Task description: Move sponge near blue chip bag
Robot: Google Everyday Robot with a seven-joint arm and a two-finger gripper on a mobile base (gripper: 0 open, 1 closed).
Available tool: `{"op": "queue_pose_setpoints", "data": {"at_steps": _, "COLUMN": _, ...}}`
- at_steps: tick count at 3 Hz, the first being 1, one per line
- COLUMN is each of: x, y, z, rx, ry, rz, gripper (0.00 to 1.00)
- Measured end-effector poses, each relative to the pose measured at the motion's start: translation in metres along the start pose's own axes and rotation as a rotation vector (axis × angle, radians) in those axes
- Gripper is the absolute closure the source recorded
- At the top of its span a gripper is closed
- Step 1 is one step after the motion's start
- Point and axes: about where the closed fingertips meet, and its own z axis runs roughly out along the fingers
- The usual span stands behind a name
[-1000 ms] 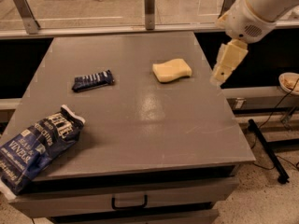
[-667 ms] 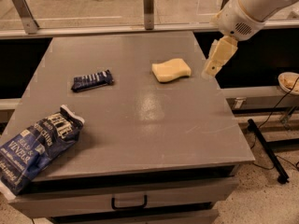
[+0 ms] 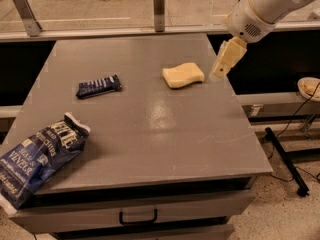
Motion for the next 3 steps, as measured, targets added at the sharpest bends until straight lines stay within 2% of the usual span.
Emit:
{"op": "queue_pose_setpoints", "data": {"at_steps": 1, "x": 0.005, "y": -0.021, "z": 0.028, "rx": 0.023, "ry": 0.009, "rz": 0.031, "gripper": 0.0}}
{"op": "queue_pose_setpoints", "data": {"at_steps": 2, "x": -0.003, "y": -0.045, "z": 0.074, "rx": 0.077, "ry": -0.001, "rz": 0.071, "gripper": 0.0}}
{"op": "queue_pose_setpoints", "data": {"at_steps": 3, "x": -0.011, "y": -0.046, "z": 0.08, "rx": 0.078, "ry": -0.011, "rz": 0.068, "gripper": 0.0}}
